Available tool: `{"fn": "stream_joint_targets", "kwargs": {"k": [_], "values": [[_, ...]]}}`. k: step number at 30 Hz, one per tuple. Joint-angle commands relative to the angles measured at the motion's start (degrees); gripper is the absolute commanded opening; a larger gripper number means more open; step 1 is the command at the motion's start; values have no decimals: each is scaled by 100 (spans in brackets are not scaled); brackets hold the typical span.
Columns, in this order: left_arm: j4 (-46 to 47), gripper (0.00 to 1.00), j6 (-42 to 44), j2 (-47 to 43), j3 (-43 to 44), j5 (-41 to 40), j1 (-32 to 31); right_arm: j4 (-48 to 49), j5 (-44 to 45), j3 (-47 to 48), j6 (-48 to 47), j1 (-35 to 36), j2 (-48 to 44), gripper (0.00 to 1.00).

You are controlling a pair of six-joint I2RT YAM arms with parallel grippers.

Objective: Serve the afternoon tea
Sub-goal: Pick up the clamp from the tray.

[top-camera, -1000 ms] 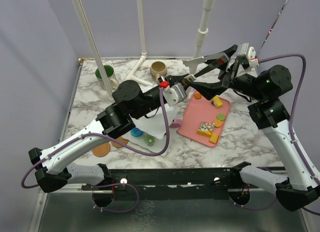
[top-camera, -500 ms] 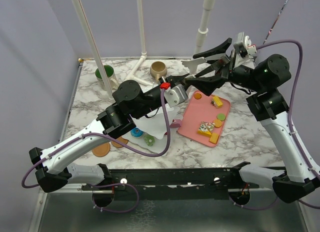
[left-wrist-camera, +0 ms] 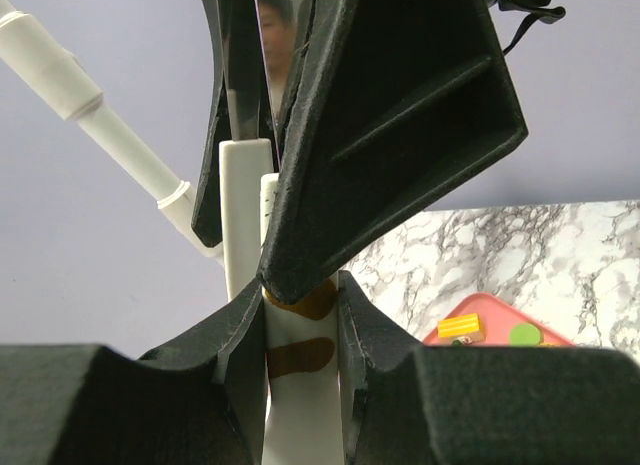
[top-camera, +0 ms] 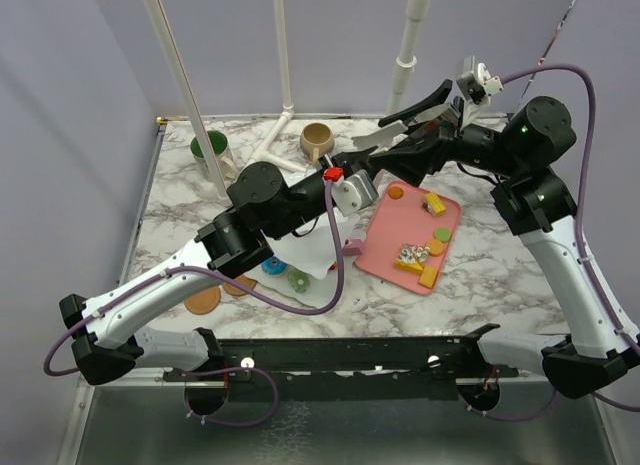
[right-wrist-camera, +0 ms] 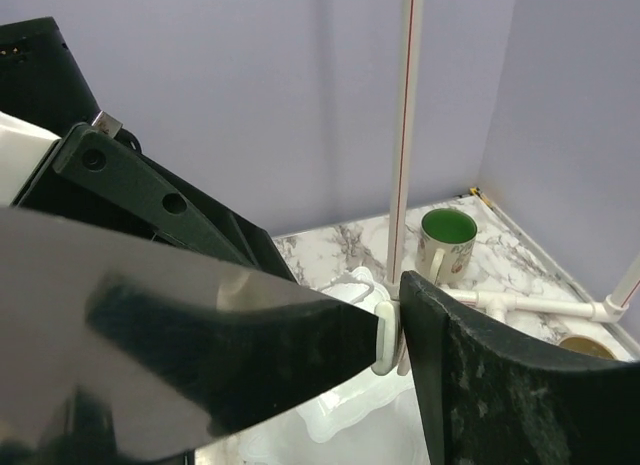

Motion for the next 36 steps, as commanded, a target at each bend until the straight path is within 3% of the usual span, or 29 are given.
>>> {"fn": "stream_joint_targets", "kwargs": {"k": [1,9,12,21,29,36], "values": [[264,4,219,2,-62,10,-105,-326,-379,81,149,8,105,73],[262,7,268,12,-60,55,-103,-301,20,-225,112,10,-170,56],[273,30,312,3,-81,34,-103,-174,233,-435,139,8,-307,52],[307,50,293,-43,-97,54,-112,164,790,-746,265,8,-575,46],[174,99,63,-173,-14,-2,-120,81,1751,-1113,-101,7,-911,47],[148,99,-343,-280,213,-862,-120,-41,3075,-2057,-510,8,-1529,49]]}}
